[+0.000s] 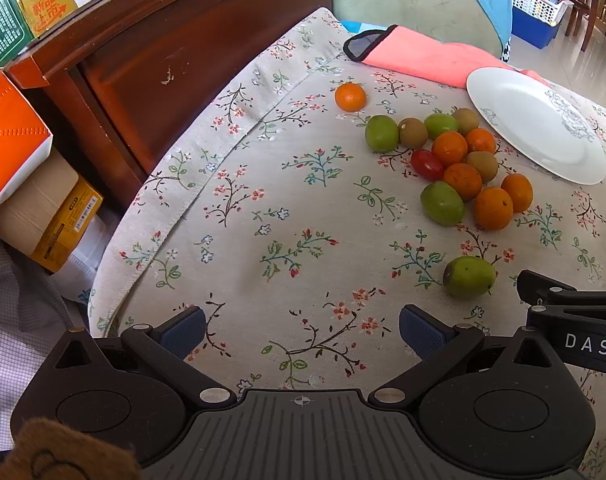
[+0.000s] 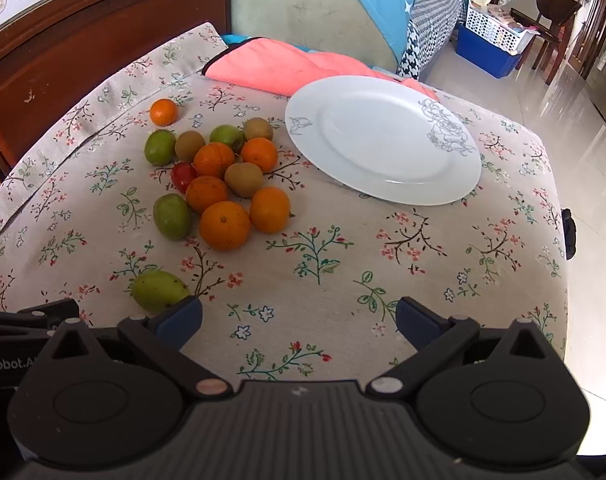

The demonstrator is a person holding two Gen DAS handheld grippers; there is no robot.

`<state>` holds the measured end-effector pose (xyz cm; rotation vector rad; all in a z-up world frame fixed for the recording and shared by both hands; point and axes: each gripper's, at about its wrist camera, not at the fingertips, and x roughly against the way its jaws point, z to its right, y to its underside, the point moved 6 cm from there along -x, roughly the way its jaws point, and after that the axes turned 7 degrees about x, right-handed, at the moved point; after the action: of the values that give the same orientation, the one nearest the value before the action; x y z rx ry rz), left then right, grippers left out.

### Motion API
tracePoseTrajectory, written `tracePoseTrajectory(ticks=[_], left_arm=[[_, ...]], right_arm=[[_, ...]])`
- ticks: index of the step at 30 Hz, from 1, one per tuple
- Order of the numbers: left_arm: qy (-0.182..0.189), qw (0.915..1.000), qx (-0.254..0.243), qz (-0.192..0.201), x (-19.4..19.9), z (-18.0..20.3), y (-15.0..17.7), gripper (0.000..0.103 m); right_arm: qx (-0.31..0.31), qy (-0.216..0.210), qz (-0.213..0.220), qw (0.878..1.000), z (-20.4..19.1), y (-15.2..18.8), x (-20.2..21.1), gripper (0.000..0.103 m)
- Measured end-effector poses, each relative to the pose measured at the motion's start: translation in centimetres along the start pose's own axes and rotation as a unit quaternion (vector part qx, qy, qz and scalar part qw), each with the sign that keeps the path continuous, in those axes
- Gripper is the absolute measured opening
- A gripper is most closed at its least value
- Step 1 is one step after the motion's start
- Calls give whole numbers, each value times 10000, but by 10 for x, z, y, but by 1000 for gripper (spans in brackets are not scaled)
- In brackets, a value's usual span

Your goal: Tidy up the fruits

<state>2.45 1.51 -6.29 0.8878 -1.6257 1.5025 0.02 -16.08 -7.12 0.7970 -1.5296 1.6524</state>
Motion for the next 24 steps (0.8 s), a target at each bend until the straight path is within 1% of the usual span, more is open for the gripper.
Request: tracePoseTrajectory(ticks=[24], left_arm=[[37, 10000, -24, -7, -1, 2, 0, 103]], right_arm=[[-9, 48, 2, 10000, 1, 0, -1, 102]])
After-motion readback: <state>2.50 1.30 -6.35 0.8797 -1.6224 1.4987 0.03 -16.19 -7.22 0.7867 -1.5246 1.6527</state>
